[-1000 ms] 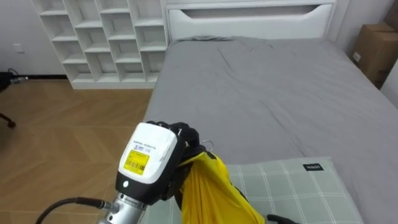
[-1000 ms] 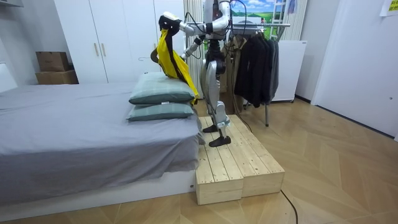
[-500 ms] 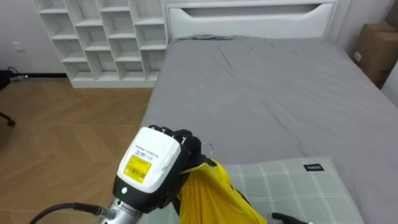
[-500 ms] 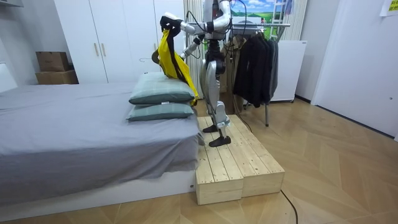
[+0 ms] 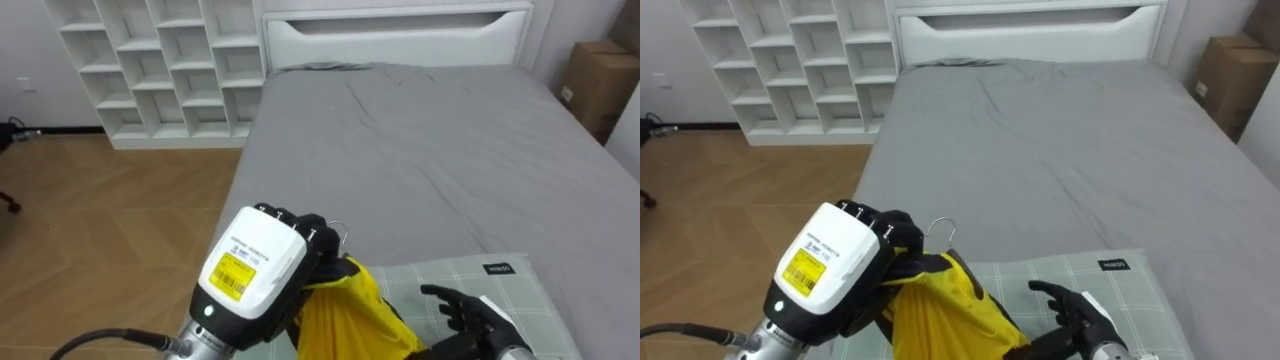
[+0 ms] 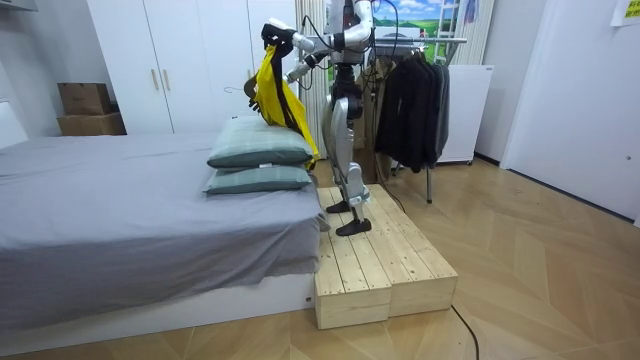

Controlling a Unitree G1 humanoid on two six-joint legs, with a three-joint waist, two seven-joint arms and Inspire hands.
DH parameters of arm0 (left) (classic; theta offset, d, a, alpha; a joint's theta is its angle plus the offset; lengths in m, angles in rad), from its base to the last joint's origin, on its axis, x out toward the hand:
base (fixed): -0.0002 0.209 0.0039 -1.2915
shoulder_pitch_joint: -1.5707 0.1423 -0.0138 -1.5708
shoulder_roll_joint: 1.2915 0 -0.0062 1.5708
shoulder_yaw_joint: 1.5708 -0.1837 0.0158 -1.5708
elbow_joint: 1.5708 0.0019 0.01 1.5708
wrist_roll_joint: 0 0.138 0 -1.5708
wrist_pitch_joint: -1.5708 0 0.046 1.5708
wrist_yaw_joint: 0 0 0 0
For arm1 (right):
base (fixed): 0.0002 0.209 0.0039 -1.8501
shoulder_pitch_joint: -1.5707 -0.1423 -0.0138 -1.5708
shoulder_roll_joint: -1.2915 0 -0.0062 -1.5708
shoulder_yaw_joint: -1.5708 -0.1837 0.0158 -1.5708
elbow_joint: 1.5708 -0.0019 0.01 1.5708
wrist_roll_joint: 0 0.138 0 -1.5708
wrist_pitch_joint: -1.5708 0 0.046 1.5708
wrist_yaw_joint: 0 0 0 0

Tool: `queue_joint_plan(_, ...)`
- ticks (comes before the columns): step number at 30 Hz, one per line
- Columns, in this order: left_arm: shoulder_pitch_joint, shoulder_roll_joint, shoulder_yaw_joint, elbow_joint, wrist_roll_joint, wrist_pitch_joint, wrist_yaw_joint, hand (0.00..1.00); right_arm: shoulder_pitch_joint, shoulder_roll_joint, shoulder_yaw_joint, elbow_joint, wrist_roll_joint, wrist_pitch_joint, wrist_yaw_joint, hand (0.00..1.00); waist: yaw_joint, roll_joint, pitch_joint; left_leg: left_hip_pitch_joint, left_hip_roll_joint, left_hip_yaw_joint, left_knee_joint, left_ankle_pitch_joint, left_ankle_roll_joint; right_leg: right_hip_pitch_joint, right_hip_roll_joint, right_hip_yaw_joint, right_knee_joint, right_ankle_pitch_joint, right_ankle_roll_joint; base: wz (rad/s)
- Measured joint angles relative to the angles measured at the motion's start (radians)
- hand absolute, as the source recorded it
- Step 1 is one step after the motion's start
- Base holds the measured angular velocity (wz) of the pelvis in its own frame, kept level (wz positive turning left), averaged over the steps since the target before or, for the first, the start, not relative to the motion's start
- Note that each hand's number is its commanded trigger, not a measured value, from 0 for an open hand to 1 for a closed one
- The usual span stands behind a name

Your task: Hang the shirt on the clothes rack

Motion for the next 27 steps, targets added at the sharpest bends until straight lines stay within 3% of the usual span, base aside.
queue_joint_plan(6, -0.013, 0.005, -0.001, 0.001, -0.001, -0.003, 0.000, 1.00, -0.020, -0.024, 0.099, -0.049, 0.002, 0.000, 0.017, 0.00, 0.020, -0.008, 0.0052, -0.001, 0.000, 0.001, 0.001, 0.001, 0.001, -0.009, 0.000, 0.003, 0.011, 0.000, 0.000, -0.02)
queue_joint_plan(9, -0.024, 0.008, -0.001, 0.001, -0.001, 0.000, 0.000, 1.00, -0.035, -0.028, 0.105, -0.050, 0.002, 0.001, 0.035, 0.00, 0.027, -0.014, 0.0091, -0.004, 0.000, 0.000, 0.002, 0.001, 0.001, -0.009, 0.000, 0.001, 0.011, 0.000, 0.000, 0.00)
queue_joint_plan(19, -0.050, 0.027, -0.003, 0.002, -0.001, 0.015, -0.001, 1.00, -0.043, -0.029, 0.107, -0.059, 0.007, 0.001, 0.057, 0.00, 0.027, -0.014, 0.0093, -0.005, 0.000, -0.004, 0.002, 0.001, 0.001, -0.008, -0.001, -0.006, 0.010, 0.000, 0.000, 0.00)
queue_joint_plan(27, -0.087, 0.026, -0.006, -0.012, 0.048, 0.031, -0.001, 1.00, -0.044, -0.028, 0.106, -0.033, 0.011, 0.001, 0.055, 0.00, 0.019, -0.015, 0.0097, -0.018, -0.002, -0.034, 0.002, 0.001, 0.000, -0.007, -0.004, -0.052, 0.007, 0.000, 0.000, 0.12)
